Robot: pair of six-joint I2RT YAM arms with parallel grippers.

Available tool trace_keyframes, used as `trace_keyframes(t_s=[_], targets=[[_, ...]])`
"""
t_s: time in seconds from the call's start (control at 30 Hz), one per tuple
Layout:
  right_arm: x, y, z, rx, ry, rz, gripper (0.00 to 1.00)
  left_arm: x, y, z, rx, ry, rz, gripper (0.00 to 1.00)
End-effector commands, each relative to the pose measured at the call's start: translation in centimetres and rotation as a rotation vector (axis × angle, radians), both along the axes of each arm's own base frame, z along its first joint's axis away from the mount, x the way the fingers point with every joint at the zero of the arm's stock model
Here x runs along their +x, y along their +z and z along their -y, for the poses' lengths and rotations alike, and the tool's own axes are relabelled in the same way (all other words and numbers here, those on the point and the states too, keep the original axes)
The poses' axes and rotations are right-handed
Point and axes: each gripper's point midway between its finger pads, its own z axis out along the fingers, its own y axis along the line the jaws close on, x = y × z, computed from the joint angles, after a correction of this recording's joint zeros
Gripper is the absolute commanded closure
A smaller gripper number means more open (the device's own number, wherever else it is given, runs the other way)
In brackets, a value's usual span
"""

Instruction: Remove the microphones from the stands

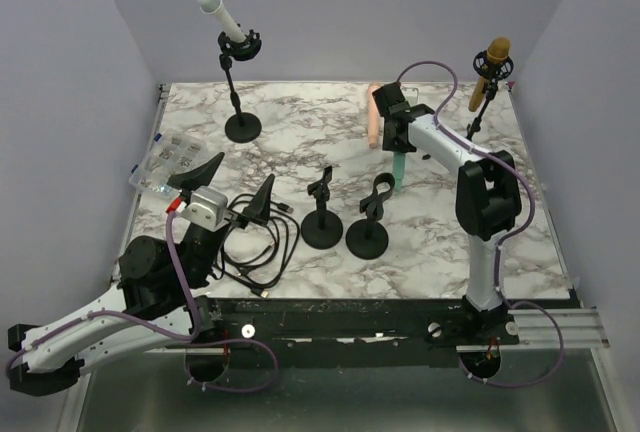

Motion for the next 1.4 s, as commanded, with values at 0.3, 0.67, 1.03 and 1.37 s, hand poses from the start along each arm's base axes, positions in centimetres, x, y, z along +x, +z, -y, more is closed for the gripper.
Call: trace_keyframes(t_s=[0.3,0.67,1.03,1.37], targets=[[8.6,-2.4,1.9,0.012,-0.066,0.090,0.98,-0.6,0.8,-1.5,-0.088,0.000,0.016,0.02],[14.7,-3.9,2.1,0.025,-0.024,0.156,0.90,0.9,-1.5,-0.3,0.031,0.080,0.038,0.02],[18.6,-5.3,1.5,0.065,-0.001,0.233,0.77,1.8,-3.0,0.2,0.105,0.130,0.057,0.02],[20.0,-6.7,1.3,0.087,0.003,0.268,0.66,2.0,-3.1,0.2,0.122,0.145,0.065,0.01]])
